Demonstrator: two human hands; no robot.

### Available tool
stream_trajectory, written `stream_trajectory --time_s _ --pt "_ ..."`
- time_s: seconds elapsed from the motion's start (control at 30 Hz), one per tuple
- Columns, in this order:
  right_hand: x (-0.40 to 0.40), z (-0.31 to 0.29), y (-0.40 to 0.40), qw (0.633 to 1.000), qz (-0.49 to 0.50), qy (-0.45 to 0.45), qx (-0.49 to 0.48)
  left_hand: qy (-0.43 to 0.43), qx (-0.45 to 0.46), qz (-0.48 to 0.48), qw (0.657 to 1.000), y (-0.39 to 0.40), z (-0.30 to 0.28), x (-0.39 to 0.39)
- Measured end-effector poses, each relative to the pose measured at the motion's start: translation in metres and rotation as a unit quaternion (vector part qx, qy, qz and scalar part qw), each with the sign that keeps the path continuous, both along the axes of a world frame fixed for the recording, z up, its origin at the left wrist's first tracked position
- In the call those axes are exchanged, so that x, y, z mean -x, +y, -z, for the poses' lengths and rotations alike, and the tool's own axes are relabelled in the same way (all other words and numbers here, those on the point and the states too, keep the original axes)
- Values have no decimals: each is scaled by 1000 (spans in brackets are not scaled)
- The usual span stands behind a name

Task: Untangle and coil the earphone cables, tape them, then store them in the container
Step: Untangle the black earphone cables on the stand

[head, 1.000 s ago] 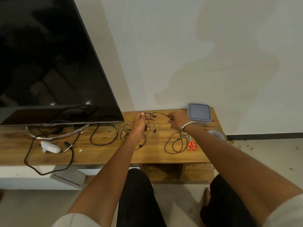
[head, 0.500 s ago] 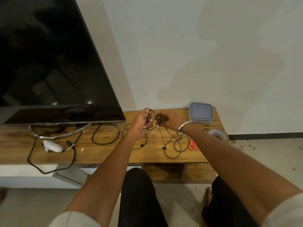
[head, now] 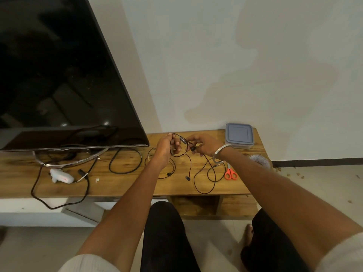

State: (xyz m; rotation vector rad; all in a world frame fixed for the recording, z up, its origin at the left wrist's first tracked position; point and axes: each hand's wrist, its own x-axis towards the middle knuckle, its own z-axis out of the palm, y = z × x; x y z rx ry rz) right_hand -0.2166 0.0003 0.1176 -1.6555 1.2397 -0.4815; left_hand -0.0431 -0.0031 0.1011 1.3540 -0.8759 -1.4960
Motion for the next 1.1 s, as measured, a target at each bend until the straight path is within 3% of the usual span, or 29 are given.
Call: stream_trajectory --time_s 0.5,0.7,0.97,1.1 --pt "1 8 3 999 20 10 39 4 -8 -2 1000 5 4 -1" --pt "1 8 4 997 41 10 59 -75 49 46 995 8 11 -2" --pt "3 9 6 997 60 8 48 -68 85 39 993 7 14 1" --pt "3 11 5 997 70 1 44 -25 79 83 993 9 14 1"
